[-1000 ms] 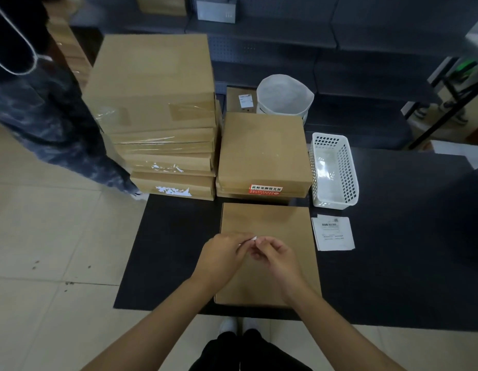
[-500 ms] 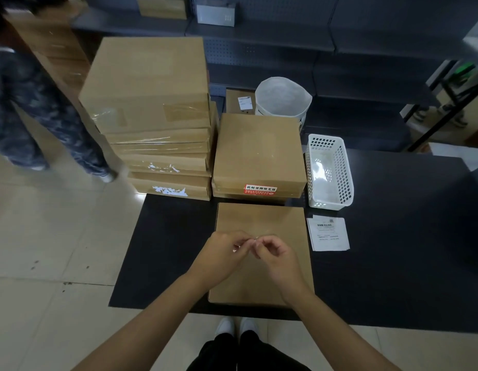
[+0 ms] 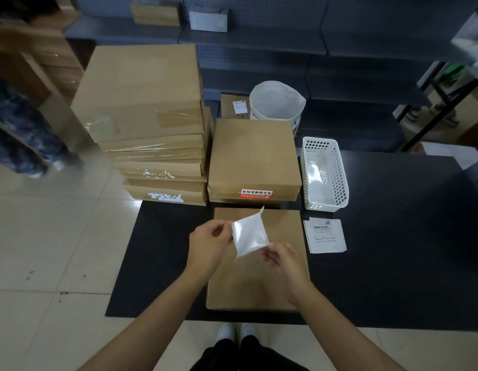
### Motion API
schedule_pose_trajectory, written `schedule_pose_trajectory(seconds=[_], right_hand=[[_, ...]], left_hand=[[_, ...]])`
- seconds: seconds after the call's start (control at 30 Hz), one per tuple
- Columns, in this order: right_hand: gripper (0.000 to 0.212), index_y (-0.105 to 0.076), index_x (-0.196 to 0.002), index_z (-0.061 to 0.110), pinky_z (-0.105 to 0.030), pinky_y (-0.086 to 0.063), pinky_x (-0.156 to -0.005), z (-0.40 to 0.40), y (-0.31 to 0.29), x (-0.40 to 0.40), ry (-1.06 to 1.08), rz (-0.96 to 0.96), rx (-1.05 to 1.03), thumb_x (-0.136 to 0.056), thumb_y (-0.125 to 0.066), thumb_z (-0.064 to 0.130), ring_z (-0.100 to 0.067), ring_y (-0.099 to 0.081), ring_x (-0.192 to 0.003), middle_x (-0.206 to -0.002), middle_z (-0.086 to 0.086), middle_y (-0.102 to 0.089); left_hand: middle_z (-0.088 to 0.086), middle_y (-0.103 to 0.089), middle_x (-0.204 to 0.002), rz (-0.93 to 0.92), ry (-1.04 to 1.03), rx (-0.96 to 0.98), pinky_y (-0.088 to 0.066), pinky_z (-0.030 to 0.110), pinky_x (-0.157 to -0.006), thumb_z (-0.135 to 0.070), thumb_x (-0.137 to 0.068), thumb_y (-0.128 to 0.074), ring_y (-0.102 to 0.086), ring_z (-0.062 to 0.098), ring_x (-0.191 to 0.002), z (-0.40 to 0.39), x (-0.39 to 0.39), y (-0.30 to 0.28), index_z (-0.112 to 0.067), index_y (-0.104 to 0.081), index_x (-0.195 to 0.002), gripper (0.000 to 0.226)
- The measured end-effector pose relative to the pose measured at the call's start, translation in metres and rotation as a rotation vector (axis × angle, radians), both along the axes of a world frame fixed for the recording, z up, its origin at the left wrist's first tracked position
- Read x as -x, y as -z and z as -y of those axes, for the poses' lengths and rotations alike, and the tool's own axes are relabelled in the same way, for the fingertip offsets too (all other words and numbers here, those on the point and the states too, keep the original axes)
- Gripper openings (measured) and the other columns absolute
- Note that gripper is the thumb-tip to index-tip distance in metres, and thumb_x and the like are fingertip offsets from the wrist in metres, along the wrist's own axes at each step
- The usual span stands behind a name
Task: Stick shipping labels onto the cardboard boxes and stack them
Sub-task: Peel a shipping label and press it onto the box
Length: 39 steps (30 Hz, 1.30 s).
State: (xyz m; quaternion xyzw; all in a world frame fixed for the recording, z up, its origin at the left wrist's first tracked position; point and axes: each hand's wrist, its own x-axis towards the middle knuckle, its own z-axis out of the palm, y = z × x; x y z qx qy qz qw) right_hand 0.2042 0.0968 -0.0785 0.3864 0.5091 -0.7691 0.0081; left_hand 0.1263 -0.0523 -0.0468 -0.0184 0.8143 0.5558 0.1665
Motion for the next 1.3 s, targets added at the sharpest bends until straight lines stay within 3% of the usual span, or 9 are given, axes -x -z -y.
schedule_pose_trajectory(seconds=[0.1, 0.23, 0.4, 0.53, 0.67, 0.87, 1.0, 1.17, 1.3], right_hand=[[0.018, -0.064, -0.096, 0.003, -0.030, -0.054, -0.079, 0.002, -0.004, 0.005, 0.028, -0.050, 0.111, -0.097, -0.050, 0.015, -0.025, -0.068, -0.088, -0.093, -0.017, -0.070], [0.029, -0.062, -0.108, 0.010, -0.028, -0.057, -0.076, 0.009, -0.008, 0.010, -0.050, -0.054, -0.025, -0.089, -0.063, 0.032, -0.026, -0.067, -0.098, -0.106, -0.012, -0.069], [0.022, -0.064, -0.105, 0.010, -0.029, -0.057, -0.077, 0.005, -0.004, 0.011, -0.034, -0.015, -0.188, -0.090, -0.064, 0.026, -0.024, -0.066, -0.098, -0.108, -0.008, -0.069], [0.018, -0.063, -0.105, 0.011, -0.024, -0.055, -0.068, -0.003, -0.003, 0.013, 0.020, 0.003, -0.197, -0.093, -0.061, 0.025, -0.020, -0.066, -0.086, -0.103, -0.007, -0.068], [0.015, -0.063, -0.104, 0.014, -0.024, -0.053, -0.070, -0.018, 0.002, 0.016, 0.108, 0.035, -0.196, -0.094, -0.060, 0.025, -0.017, -0.064, -0.083, -0.102, -0.006, -0.068], [0.015, -0.065, -0.103, 0.010, -0.031, -0.055, -0.078, -0.085, 0.018, 0.022, 0.231, 0.172, -0.233, -0.096, -0.058, 0.022, -0.020, -0.063, -0.083, -0.095, -0.006, -0.067], [0.018, -0.062, -0.109, 0.007, -0.036, -0.056, -0.080, -0.158, 0.032, 0.031, 0.298, 0.268, -0.313, -0.098, -0.052, 0.016, -0.019, -0.063, -0.080, -0.094, -0.007, -0.065], [0.028, -0.060, -0.118, 0.005, -0.026, -0.049, -0.056, -0.239, 0.042, 0.073, 0.218, 0.298, -0.441, -0.098, -0.042, 0.012, -0.016, -0.062, -0.070, -0.110, -0.014, -0.065], [0.030, -0.061, -0.114, 0.002, -0.034, -0.054, -0.075, -0.270, 0.050, 0.107, 0.057, 0.266, -0.515, -0.101, -0.040, 0.019, -0.023, -0.064, -0.084, -0.110, -0.014, -0.064]], left_hand=[[-0.005, -0.070, -0.091, -0.015, 0.074, 0.016, -0.058, 0.032, -0.079, -0.023, -0.095, -0.057, -0.067, 0.009, -0.087, -0.004, -0.004, 0.005, -0.015, -0.072, -0.100, 0.017], [-0.005, -0.070, -0.083, -0.031, 0.161, 0.051, -0.058, 0.036, -0.078, -0.022, -0.094, -0.058, -0.068, 0.010, -0.081, -0.008, -0.006, 0.008, -0.018, -0.072, -0.091, 0.014], [-0.008, -0.068, -0.091, -0.049, 0.099, 0.053, -0.058, 0.033, -0.078, -0.024, -0.094, -0.058, -0.066, 0.007, -0.088, -0.010, 0.005, 0.001, -0.020, -0.069, -0.096, 0.012], [-0.007, -0.071, -0.092, -0.062, 0.013, -0.044, -0.058, 0.036, -0.079, -0.026, -0.093, -0.059, -0.067, 0.009, -0.089, -0.014, 0.021, -0.012, -0.020, -0.070, -0.096, 0.013], [-0.009, -0.073, -0.086, -0.080, -0.002, -0.127, -0.057, 0.037, -0.082, -0.023, -0.093, -0.060, -0.068, 0.009, -0.085, -0.032, 0.031, -0.032, -0.022, -0.073, -0.092, 0.013], [-0.003, -0.073, -0.089, -0.089, 0.006, -0.211, -0.058, 0.029, -0.075, -0.024, -0.096, -0.056, -0.071, 0.012, -0.084, -0.074, 0.041, -0.056, -0.014, -0.071, -0.095, 0.018], [-0.003, -0.071, -0.094, -0.129, 0.000, -0.162, -0.056, 0.027, -0.070, -0.027, -0.097, -0.054, -0.068, 0.011, -0.086, -0.110, 0.052, -0.065, -0.018, -0.068, -0.098, 0.017], [0.000, -0.071, -0.094, -0.132, -0.067, -0.119, -0.058, 0.037, -0.077, -0.025, -0.096, -0.054, -0.068, 0.018, -0.090, -0.164, 0.062, -0.065, -0.022, -0.068, -0.092, 0.015], [0.005, -0.073, -0.082, -0.096, -0.148, -0.089, -0.055, 0.044, -0.080, -0.020, -0.095, -0.056, -0.070, 0.025, -0.084, -0.204, 0.058, -0.059, -0.024, -0.070, -0.080, 0.021]])
